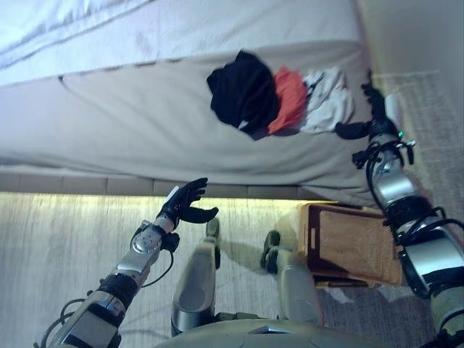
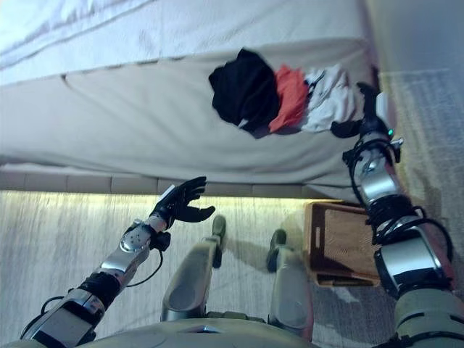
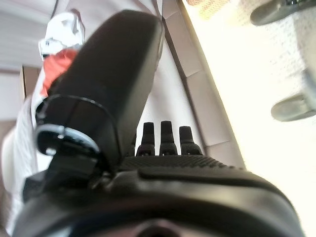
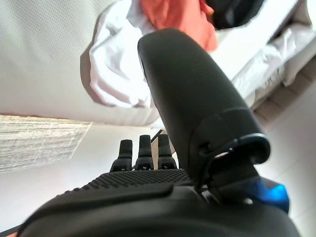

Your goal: Pick up the clothes from the bed and place them into the basket

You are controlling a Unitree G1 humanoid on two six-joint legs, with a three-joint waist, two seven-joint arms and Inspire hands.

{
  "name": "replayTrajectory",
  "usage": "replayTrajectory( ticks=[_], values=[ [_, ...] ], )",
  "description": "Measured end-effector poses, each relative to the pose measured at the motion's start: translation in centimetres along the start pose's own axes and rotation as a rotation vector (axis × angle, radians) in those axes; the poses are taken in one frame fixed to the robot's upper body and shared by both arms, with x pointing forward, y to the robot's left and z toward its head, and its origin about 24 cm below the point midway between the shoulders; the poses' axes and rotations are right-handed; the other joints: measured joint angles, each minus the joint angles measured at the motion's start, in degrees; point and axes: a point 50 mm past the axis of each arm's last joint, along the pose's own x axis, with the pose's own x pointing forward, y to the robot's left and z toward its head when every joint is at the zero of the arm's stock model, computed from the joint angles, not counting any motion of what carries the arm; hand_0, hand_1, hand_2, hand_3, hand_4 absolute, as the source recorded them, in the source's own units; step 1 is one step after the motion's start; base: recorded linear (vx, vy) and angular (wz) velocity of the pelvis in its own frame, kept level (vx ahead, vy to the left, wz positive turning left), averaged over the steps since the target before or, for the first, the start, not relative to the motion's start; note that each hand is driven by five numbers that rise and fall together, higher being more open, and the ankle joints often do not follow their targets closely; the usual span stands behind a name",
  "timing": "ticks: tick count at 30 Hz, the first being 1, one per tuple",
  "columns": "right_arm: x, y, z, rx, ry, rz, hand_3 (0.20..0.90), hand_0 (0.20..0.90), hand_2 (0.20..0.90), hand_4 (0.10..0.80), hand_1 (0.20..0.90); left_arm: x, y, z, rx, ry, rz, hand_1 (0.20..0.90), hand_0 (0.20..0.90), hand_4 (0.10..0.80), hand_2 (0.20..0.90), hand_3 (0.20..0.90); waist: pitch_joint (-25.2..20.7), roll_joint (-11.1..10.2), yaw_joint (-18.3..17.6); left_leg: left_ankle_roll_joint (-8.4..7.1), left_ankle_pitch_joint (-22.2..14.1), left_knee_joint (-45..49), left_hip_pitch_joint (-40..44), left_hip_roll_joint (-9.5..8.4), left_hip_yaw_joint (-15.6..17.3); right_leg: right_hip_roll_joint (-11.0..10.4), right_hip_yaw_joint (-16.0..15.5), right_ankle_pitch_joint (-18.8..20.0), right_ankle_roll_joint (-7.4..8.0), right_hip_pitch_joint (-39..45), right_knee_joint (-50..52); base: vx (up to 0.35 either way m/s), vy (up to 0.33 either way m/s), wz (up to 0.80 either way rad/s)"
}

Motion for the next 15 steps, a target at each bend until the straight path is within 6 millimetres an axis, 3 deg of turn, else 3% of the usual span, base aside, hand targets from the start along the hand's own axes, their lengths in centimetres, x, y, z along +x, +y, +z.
replayTrajectory(
  ticks=[5,8,11,15],
  values=[
    [2.0,-3.3,1.6,-0.073,0.004,-0.056,0.900,0.900,0.900,0.800,0.900,-0.8,0.5,0.9,-0.089,-0.050,-0.007,0.900,0.900,0.800,0.900,0.900,2.7,0.7,1.1,0.97,-5.5,15.0,-9.9,-1.15,-0.3,-2.7,1.4,-5.3,-1.28,-9.3,14.1,-0.010,0.020,0.08],
    [2.6,-3.8,2.3,-0.103,0.012,-0.060,0.900,0.900,0.900,0.800,0.900,-1.3,0.5,1.6,-0.141,-0.091,-0.018,0.900,0.900,0.800,0.900,0.900,2.8,0.9,1.6,1.15,-7.3,20.2,-13.3,-1.70,-0.6,-3.5,2.0,-6.8,-1.10,-12.4,19.1,-0.028,0.006,0.02],
    [3.7,-6.3,3.6,-0.127,0.025,-0.122,0.900,0.900,0.900,0.800,0.900,-1.2,0.1,3.9,-0.183,-0.196,-0.059,0.900,0.900,0.800,0.900,0.900,3.7,2.2,2.3,1.47,-9.4,26.8,-18.7,-1.84,-0.9,-4.2,2.7,-8.9,-1.29,-17.3,25.0,-0.017,-0.015,0.06],
    [4.4,-7.5,4.3,-0.150,0.061,-0.150,0.900,0.900,0.900,0.800,0.900,-1.4,0.0,5.2,-0.237,-0.273,-0.080,0.900,0.900,0.800,0.900,0.900,4.1,2.9,3.3,1.43,-10.4,31.8,-23.6,-2.13,-1.5,-4.6,3.3,-10.0,-0.99,-22.0,29.6,-0.010,-0.030,0.01]
  ],
)
